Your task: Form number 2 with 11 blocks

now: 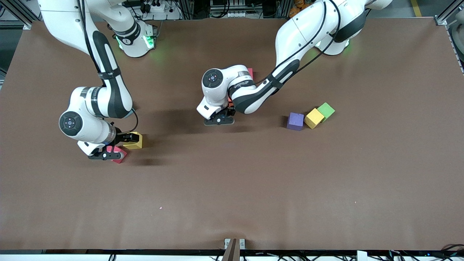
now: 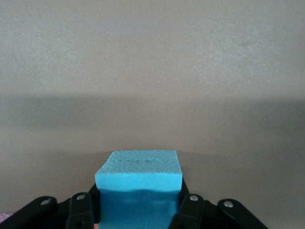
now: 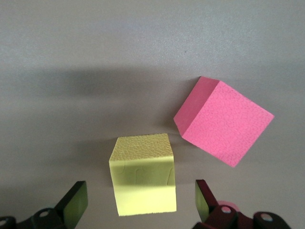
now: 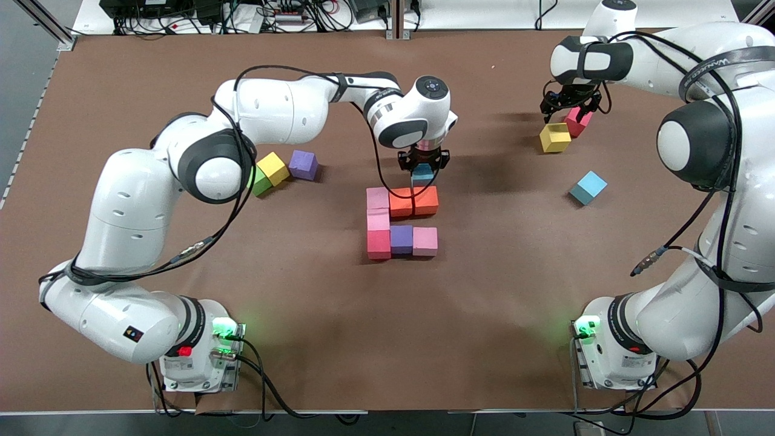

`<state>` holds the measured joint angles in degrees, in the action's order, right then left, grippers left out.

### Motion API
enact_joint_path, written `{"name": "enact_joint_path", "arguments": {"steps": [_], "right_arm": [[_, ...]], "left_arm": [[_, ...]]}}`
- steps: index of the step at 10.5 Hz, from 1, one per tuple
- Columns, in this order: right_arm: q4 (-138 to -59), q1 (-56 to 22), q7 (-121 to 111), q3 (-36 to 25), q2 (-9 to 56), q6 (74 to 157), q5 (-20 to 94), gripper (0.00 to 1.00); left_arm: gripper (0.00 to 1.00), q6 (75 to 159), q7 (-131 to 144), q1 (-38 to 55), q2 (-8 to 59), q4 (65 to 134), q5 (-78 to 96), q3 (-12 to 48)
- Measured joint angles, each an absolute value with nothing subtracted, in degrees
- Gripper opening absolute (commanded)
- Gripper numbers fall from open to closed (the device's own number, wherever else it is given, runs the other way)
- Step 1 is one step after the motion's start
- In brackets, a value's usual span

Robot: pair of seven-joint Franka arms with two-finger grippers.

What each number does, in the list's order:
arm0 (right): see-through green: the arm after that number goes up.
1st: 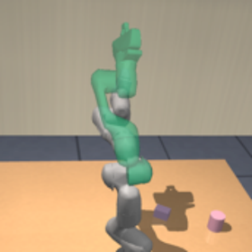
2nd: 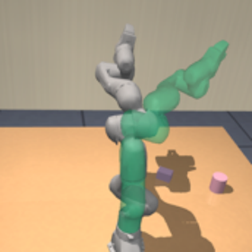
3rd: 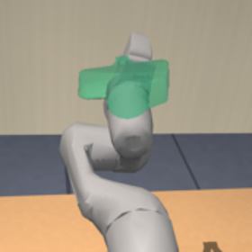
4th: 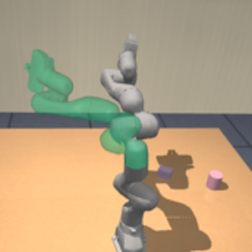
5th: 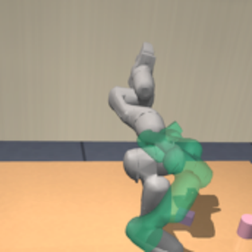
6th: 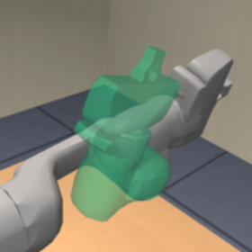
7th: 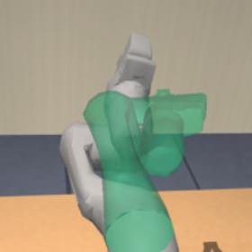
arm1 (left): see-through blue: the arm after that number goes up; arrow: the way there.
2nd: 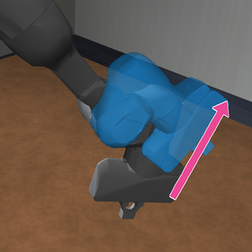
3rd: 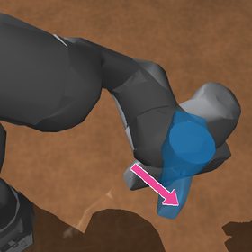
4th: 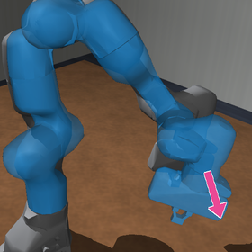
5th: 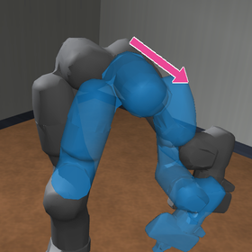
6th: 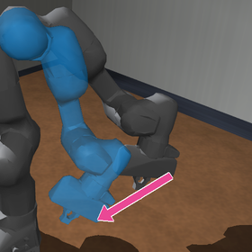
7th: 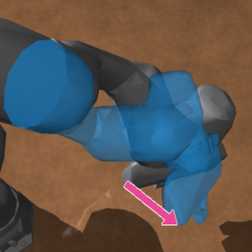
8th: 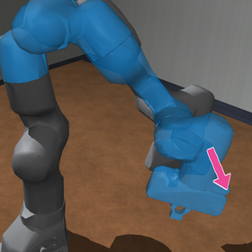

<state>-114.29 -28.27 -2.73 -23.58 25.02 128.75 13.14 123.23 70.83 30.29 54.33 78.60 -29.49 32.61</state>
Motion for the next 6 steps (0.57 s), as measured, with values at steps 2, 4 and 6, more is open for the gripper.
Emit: {"name": "enact_joint_path", "arguments": {"steps": [2,4,6], "right_arm": [[-116.79,-28.39,-2.79,-23.55,25.75,132.98,13.26,1.0],[-118.66,-29.11,-2.84,-23.39,26.53,135.37,13.29,1.0],[-119.07,-29.57,-4.43,-23.25,27.03,135.74,13.31,1.0]], "left_arm": [[1.0,123.23,70.83,30.33,54.29,78.66,-29.56,32.6],[1.0,123.23,70.73,30.31,54.29,78.72,-30.03,32.54],[1.0,123.27,70.57,29.87,54.11,78.61,-30.21,32.29]]}}
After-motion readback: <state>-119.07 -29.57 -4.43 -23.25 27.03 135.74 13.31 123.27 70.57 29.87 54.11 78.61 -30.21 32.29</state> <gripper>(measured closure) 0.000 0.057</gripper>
